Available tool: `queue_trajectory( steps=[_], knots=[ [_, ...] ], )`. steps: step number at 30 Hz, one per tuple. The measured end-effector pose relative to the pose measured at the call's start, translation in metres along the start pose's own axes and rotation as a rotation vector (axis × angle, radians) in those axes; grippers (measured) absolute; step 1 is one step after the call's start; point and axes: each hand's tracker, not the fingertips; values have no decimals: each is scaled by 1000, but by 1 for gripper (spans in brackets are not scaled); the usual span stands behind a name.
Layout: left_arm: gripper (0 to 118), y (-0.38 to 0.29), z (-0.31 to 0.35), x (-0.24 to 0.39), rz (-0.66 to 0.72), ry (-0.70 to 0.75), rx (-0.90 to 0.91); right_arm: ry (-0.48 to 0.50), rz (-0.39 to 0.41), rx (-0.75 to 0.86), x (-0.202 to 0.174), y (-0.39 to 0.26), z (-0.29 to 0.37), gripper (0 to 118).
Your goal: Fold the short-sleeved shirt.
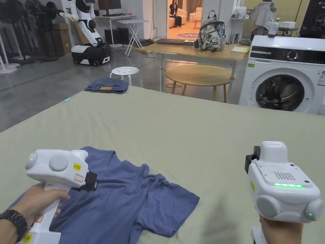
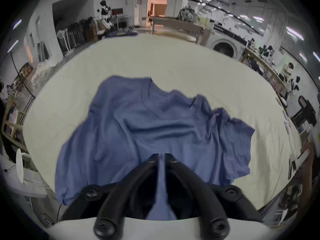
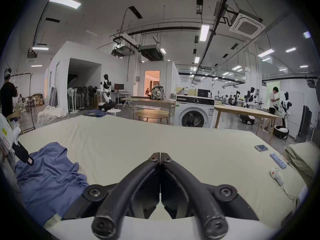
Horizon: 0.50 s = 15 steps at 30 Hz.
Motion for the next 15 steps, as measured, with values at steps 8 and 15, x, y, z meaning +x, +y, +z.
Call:
queue_trajectory(
  steps=[8,15],
  knots=[
    [87,-18,-72,0,-15,104,-143,-27,13,-37,13,-9,2,0],
    [23,-51,-50,36,-34,159,-47,-51,8,-61,21,-17,2,0]
  ],
)
